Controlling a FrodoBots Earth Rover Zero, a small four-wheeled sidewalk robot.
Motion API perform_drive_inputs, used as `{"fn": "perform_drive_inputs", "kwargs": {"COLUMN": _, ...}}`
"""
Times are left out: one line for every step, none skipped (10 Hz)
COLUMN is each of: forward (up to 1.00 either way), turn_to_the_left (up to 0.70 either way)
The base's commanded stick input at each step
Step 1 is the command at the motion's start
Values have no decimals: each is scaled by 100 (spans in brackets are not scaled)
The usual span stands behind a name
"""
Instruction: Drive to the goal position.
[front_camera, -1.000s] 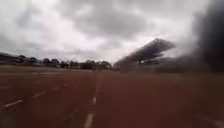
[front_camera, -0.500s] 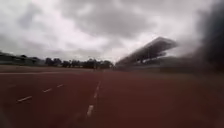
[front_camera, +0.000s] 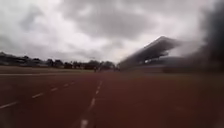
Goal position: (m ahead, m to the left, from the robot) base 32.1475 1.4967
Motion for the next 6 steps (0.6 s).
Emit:
{"fn": "perform_drive_inputs", "kwargs": {"forward": 100, "turn_to_the_left": -1}}
{"fn": "perform_drive_inputs", "kwargs": {"forward": 100, "turn_to_the_left": -1}}
{"fn": "perform_drive_inputs", "kwargs": {"forward": 100, "turn_to_the_left": -1}}
{"fn": "perform_drive_inputs", "kwargs": {"forward": 100, "turn_to_the_left": -1}}
{"fn": "perform_drive_inputs", "kwargs": {"forward": 100, "turn_to_the_left": -1}}
{"fn": "perform_drive_inputs", "kwargs": {"forward": 100, "turn_to_the_left": -1}}
